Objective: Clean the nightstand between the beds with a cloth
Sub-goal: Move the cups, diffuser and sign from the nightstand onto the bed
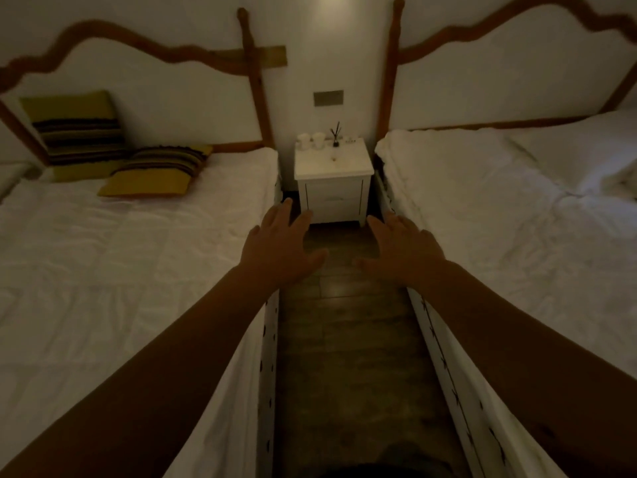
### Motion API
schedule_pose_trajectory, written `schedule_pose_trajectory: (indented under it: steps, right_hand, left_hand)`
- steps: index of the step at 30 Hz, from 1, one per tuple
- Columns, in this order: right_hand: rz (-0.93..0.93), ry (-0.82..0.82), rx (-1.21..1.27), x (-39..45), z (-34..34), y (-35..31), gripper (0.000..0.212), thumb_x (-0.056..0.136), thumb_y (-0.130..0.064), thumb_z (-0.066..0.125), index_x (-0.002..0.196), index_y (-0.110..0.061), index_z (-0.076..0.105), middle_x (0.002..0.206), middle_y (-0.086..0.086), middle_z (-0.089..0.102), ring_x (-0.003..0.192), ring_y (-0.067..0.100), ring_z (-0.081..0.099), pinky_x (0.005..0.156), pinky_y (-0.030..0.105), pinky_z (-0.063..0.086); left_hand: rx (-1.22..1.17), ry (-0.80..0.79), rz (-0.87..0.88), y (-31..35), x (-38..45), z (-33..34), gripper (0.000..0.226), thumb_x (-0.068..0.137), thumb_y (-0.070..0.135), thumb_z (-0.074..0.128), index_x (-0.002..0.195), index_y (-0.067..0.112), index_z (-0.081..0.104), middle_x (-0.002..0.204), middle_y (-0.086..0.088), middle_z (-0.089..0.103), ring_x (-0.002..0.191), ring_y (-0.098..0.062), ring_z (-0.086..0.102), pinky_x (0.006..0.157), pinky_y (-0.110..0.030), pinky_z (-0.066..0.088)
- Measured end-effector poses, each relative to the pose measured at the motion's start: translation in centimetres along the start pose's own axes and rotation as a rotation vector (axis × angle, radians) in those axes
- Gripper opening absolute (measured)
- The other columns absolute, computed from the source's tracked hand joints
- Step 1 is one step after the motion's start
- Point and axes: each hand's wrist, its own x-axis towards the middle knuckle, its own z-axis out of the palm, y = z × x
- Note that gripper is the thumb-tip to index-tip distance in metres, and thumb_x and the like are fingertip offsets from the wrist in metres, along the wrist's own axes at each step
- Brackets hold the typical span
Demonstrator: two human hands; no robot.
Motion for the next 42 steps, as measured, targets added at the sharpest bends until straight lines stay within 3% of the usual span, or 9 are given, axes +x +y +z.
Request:
schedule_pose_trajectory:
  steps: [7, 18, 23, 32, 37, 42]
  right_hand:
    - [-0.015, -0.019, -0.007, 12.4, 0.0, 2.4, 0.098, 0.078, -0.075, 0.049, 0.151, -0.029, 0.004, 0.161, 0.006, 0.001, 0.147, 0.029, 0.006, 0.114, 0.055, 0.017]
    - [-0.094, -0.053, 0.035, 36.0, -2.8, 7.7, 0.095, 0.078, -0.069, 0.056, 0.15, -0.026, 0.011, 0.16, 0.007, 0.011, 0.144, 0.031, 0.017, 0.111, 0.054, 0.029]
    - [-0.123, -0.054, 0.037, 43.9, -4.0, 8.1, 0.089, 0.078, -0.066, 0.057, 0.147, -0.025, 0.019, 0.154, 0.008, 0.024, 0.137, 0.03, 0.029, 0.107, 0.052, 0.036]
    - [-0.137, -0.046, 0.119, 60.4, -3.0, 5.7, 0.063, 0.08, -0.053, 0.063, 0.13, -0.025, 0.038, 0.127, 0.001, 0.048, 0.113, 0.022, 0.049, 0.092, 0.045, 0.049]
    - [-0.075, -0.104, 0.116, 70.7, -3.5, 3.5, 0.072, 0.081, -0.054, 0.063, 0.139, -0.025, 0.032, 0.137, 0.002, 0.043, 0.123, 0.025, 0.044, 0.098, 0.045, 0.045]
    - [-0.069, -0.09, 0.129, 78.6, -3.3, 2.2, 0.073, 0.078, -0.055, 0.065, 0.136, -0.026, 0.032, 0.136, 0.001, 0.045, 0.12, 0.024, 0.047, 0.093, 0.044, 0.048]
  left_hand:
    - [0.007, -0.04, 0.016, -1.9, 11.8, 1.7, 0.089, 0.081, 0.076, 0.042, 0.15, 0.033, 0.008, 0.162, -0.008, 0.004, 0.147, -0.033, 0.008, 0.113, -0.056, 0.023]
    - [-0.019, -0.119, -0.102, -3.0, 33.4, 4.3, 0.09, 0.081, 0.074, 0.045, 0.151, 0.031, 0.008, 0.162, -0.007, 0.006, 0.147, -0.03, 0.011, 0.112, -0.052, 0.025]
    - [-0.055, -0.133, -0.113, -4.7, 41.1, 5.5, 0.089, 0.081, 0.073, 0.046, 0.151, 0.03, 0.011, 0.161, -0.007, 0.009, 0.146, -0.03, 0.015, 0.111, -0.052, 0.028]
    - [-0.075, -0.199, -0.076, -12.4, 56.2, 9.9, 0.084, 0.082, 0.068, 0.051, 0.148, 0.03, 0.017, 0.158, -0.009, 0.017, 0.143, -0.031, 0.022, 0.109, -0.054, 0.034]
    - [-0.061, -0.187, -0.053, -17.9, 65.6, 10.8, 0.082, 0.081, 0.07, 0.05, 0.146, 0.029, 0.022, 0.155, -0.009, 0.023, 0.139, -0.03, 0.027, 0.106, -0.05, 0.035]
    - [-0.071, -0.272, -0.078, -21.8, 73.8, 12.1, 0.084, 0.081, 0.071, 0.048, 0.148, 0.029, 0.019, 0.158, -0.01, 0.018, 0.141, -0.032, 0.025, 0.105, -0.053, 0.035]
